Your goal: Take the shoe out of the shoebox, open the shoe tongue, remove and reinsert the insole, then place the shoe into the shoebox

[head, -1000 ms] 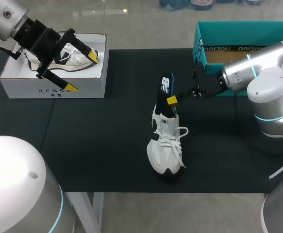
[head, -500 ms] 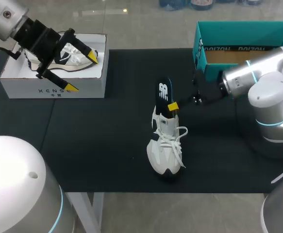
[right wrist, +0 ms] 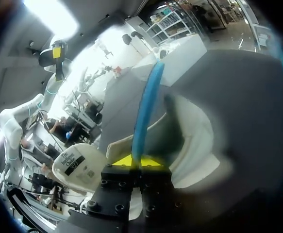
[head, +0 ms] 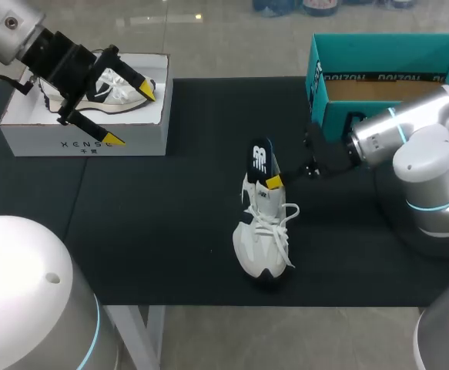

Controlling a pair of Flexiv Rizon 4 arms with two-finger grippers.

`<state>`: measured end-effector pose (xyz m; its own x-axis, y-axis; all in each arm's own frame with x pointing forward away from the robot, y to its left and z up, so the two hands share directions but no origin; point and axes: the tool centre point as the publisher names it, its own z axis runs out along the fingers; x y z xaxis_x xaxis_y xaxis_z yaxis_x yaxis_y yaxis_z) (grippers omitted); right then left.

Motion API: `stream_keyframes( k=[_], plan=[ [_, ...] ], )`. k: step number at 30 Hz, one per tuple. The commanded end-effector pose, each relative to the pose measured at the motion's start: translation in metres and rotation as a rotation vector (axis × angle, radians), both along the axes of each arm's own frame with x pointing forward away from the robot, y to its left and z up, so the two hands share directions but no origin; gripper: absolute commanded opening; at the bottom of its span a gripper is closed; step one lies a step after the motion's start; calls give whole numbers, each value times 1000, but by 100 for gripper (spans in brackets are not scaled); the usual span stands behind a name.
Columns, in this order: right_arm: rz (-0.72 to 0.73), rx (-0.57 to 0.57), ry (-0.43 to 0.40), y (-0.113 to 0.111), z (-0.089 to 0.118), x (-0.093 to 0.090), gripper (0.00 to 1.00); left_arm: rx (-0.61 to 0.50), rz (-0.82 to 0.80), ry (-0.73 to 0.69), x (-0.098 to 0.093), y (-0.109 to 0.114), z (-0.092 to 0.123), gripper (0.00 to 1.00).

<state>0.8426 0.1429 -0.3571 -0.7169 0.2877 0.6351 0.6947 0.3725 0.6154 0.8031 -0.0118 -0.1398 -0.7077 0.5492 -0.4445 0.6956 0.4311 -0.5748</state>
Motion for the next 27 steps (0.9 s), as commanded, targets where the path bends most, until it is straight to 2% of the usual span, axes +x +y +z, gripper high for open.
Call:
stream_keyframes(
  k=[1,8,13,14,15,16,27],
  plan=[
    [-2,-10,-19,4,8,8,47,5,0,0,0,0,1,100],
    [-21,-20,-57,3,17,31,47,5,0,0,0,0,1,100],
    [-27,-37,-64,2,15,39,44,5,0,0,0,0,1,100],
    [-27,-40,-64,2,14,40,40,5,0,0,0,0,1,100],
    [-28,-41,-63,2,14,40,32,5,0,0,0,0,1,100],
    [-30,-42,-63,1,13,40,0,5,0,0,0,0,1,100],
    [-36,-30,-39,-3,7,20,0,5,0,0,0,0,1,100]
  ],
)
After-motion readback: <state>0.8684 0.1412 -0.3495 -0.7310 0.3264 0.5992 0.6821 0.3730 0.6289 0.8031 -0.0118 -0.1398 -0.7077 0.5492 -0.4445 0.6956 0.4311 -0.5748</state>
